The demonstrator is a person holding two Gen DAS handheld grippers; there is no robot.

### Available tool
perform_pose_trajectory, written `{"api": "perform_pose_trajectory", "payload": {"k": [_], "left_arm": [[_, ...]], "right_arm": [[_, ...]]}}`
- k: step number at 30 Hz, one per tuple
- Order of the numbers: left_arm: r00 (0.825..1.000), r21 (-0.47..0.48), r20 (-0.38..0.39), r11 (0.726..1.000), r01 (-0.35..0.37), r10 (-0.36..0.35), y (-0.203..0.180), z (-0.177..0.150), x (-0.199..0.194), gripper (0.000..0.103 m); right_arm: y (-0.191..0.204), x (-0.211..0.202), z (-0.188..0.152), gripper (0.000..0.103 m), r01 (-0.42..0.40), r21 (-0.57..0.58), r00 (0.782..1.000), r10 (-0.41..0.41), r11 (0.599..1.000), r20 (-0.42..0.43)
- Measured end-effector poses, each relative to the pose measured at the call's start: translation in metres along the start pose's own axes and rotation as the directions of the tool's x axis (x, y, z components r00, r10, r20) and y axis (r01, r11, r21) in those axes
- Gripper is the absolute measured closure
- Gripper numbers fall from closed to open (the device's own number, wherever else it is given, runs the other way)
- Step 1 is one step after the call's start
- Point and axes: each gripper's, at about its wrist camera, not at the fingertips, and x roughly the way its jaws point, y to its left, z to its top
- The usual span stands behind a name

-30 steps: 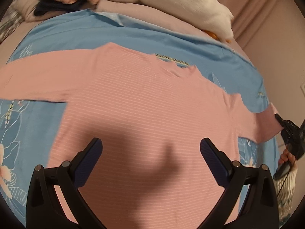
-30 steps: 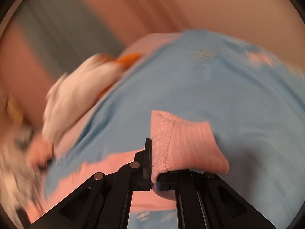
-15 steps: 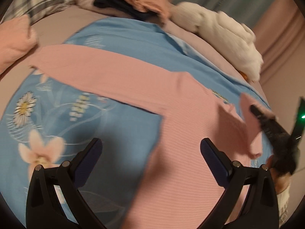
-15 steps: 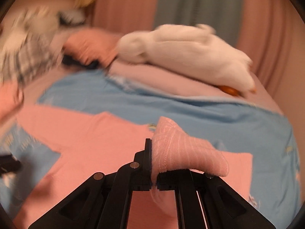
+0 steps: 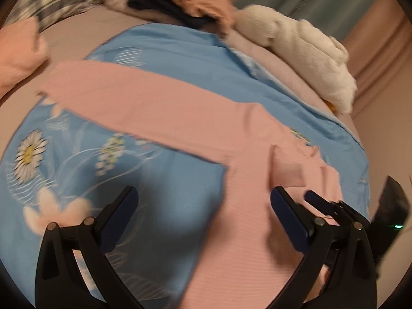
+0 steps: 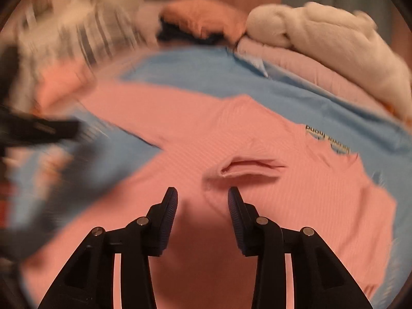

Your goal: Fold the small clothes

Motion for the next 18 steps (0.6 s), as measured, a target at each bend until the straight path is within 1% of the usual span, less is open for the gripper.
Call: {"api": "perform_pose_trajectory", "payload": {"k": [1,2,3,4,6,7,8,10,11,12,13,14,15,16,18], "left_arm": [[1.000,0.014,-0.003,1.000,0.018,-0.017,-0.007,0.001,0.003,0.001],[0.999,0.031,-0.009,0.999,0.039,-0.038,-0.019,0.002,0.009,0.001],[0.999,0.042,-0.015,0.998,0.053,-0.053,-0.027,0.003,0.013,0.001],[0.997,0.058,-0.027,0.996,0.074,-0.072,-0.038,0.004,0.019,0.002],[0.993,0.106,-0.053,0.988,0.111,-0.106,-0.065,0.003,0.029,0.005],[0.990,0.133,-0.066,0.982,0.133,-0.125,-0.076,0.001,0.032,0.009],[0.984,0.176,-0.090,0.970,0.169,-0.155,-0.093,-0.003,0.037,0.012],[0.973,0.236,-0.131,0.948,0.215,-0.188,-0.115,-0.014,0.044,0.013],[0.965,0.275,-0.168,0.930,0.243,-0.202,-0.129,-0.023,0.052,0.013],[0.957,0.303,-0.201,0.916,0.262,-0.207,-0.140,-0.030,0.062,0.014],[0.953,0.324,-0.225,0.907,0.270,-0.203,-0.149,-0.036,0.072,0.018],[0.952,0.332,-0.239,0.904,0.267,-0.194,-0.153,-0.038,0.082,0.027],[0.954,0.340,-0.246,0.906,0.251,-0.172,-0.157,-0.039,0.095,0.031],[0.963,0.343,-0.232,0.914,0.215,-0.139,-0.157,-0.037,0.109,0.035],[0.981,0.323,-0.178,0.937,0.134,-0.078,-0.146,-0.027,0.122,0.036]], "right_arm": [[-0.008,-0.017,-0.006,0.064,-0.042,0.042,0.998,0.040,0.998,0.042],[-0.020,-0.032,-0.011,0.064,-0.062,0.089,0.995,0.055,0.994,0.079],[-0.031,-0.041,-0.017,0.063,-0.046,0.137,0.995,0.033,0.990,0.096],[-0.044,-0.047,-0.022,0.063,-0.010,0.176,0.996,-0.007,0.984,0.094],[-0.076,-0.053,-0.034,0.063,0.077,0.265,0.993,-0.098,0.961,0.066],[-0.086,-0.054,-0.040,0.063,0.094,0.300,0.992,-0.114,0.949,0.051],[-0.097,-0.055,-0.048,0.063,0.102,0.335,0.992,-0.122,0.937,0.037],[-0.110,-0.061,-0.065,0.063,0.114,0.380,0.991,-0.134,0.918,0.027],[-0.114,-0.063,-0.071,0.063,0.118,0.399,0.990,-0.140,0.909,0.026],[-0.117,-0.064,-0.077,0.063,0.113,0.416,0.990,-0.136,0.902,0.028],[-0.120,-0.063,-0.080,0.063,0.105,0.429,0.991,-0.130,0.897,0.031],[-0.123,-0.063,-0.082,0.063,0.096,0.445,0.992,-0.123,0.890,0.033],[-0.126,-0.064,-0.085,0.063,0.087,0.461,0.992,-0.117,0.883,0.036],[-0.127,-0.064,-0.086,0.063,0.080,0.471,0.993,-0.113,0.879,0.041],[-0.128,-0.064,-0.084,0.063,0.079,0.484,0.992,-0.116,0.871,0.046]]}}
